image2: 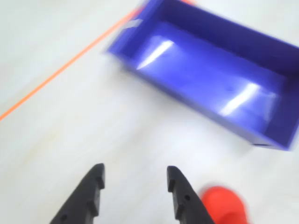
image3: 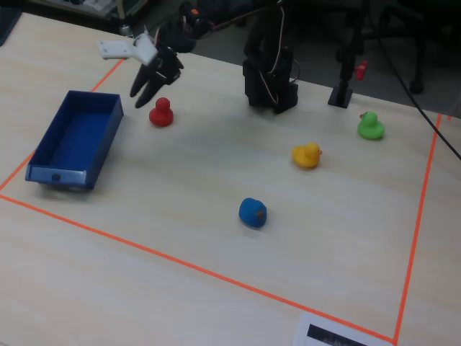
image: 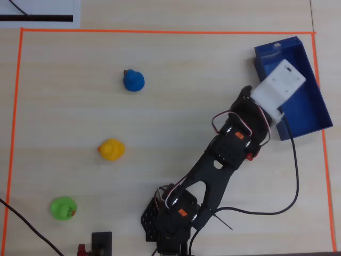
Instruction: Grasp red duck and put it into box.
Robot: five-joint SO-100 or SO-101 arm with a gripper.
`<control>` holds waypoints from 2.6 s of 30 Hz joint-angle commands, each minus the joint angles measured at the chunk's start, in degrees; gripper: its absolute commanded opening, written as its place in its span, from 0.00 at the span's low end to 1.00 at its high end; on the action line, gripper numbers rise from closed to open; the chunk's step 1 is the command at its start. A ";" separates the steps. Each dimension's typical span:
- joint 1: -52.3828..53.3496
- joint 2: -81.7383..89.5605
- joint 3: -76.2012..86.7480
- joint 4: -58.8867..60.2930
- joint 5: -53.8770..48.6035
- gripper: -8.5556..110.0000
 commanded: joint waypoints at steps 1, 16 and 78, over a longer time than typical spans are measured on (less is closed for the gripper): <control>6.33 -2.99 -2.90 -4.57 -0.53 0.25; 15.38 2.11 20.65 -17.67 -9.23 0.29; 17.40 1.67 25.66 -9.23 -13.97 0.12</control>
